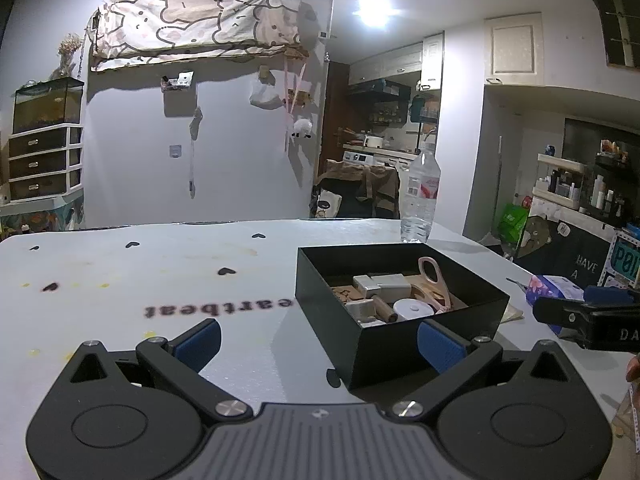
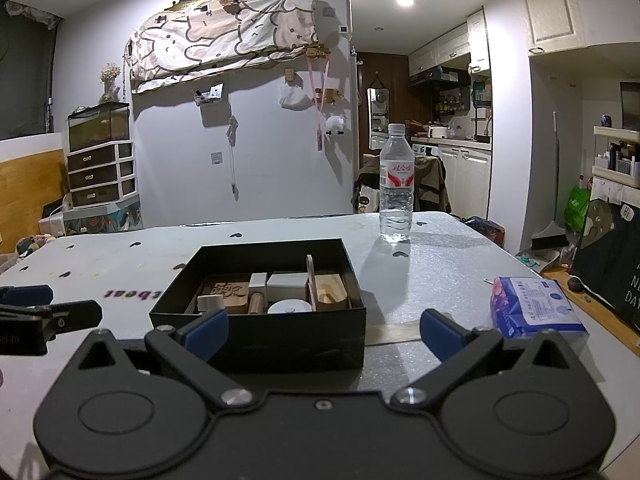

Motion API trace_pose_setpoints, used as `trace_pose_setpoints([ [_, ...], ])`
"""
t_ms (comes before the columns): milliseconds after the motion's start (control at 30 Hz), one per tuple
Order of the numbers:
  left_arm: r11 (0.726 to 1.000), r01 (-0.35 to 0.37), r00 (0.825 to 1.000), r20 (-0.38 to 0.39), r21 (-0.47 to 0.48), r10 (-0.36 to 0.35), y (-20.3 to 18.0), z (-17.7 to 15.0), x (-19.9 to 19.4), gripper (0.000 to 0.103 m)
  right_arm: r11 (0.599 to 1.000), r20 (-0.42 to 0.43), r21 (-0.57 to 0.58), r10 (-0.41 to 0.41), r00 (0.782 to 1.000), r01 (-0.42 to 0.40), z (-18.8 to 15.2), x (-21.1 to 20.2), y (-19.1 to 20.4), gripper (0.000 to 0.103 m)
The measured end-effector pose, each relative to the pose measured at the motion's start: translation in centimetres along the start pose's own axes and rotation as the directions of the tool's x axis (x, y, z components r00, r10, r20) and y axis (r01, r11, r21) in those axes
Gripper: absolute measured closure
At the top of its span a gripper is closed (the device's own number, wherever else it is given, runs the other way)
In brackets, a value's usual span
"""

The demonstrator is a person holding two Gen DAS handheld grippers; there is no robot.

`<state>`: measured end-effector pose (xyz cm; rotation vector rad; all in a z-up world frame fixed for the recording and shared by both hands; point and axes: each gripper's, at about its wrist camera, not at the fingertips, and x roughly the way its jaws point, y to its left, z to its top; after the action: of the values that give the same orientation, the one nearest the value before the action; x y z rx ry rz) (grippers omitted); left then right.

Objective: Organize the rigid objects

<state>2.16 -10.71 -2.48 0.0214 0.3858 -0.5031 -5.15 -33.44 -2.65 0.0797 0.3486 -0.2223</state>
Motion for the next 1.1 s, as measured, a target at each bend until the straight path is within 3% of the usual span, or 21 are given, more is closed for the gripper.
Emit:
trace_pose_setpoints([
  [1100,1.000,-0.014,1.000,0.004,0.006,0.014,-0.14,0.26,-0.29,0.000,1.000,0.003,-0.001,0.001,1.000,-0.001,-0.11,-0.23,0.38,0.000],
])
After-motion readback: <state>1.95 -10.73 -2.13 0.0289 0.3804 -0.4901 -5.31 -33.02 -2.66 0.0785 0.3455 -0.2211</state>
